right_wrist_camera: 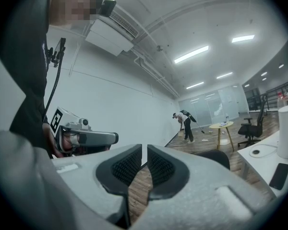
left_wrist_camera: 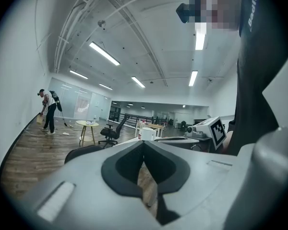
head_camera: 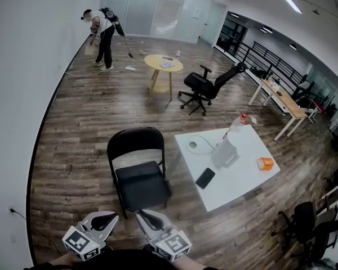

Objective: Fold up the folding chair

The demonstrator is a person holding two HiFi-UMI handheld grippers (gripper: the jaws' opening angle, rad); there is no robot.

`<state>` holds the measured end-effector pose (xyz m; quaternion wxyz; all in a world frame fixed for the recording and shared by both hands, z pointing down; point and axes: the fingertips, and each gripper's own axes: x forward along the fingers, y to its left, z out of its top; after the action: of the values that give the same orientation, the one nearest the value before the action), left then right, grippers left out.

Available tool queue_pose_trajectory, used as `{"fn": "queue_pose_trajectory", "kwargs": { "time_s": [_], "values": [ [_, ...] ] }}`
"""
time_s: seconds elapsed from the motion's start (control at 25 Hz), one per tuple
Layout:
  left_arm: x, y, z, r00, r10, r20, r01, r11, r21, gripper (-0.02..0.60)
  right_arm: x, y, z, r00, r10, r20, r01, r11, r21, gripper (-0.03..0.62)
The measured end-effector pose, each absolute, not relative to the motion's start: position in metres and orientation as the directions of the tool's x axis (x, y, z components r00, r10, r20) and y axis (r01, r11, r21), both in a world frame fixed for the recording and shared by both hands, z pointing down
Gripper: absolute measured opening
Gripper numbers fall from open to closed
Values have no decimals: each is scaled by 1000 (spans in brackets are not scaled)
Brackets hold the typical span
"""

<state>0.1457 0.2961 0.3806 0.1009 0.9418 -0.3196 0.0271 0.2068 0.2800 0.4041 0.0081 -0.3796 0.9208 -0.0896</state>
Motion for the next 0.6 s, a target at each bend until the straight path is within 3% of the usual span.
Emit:
{"fn": "queue_pose_trajectory", "kwargs": {
  "time_s": [0.6],
  "values": [
    [164,274,380,733,-665,143,-680,-720,137,-3,241,264,413,-736,-676,37,-668,716,-202,35]
  ]
}}
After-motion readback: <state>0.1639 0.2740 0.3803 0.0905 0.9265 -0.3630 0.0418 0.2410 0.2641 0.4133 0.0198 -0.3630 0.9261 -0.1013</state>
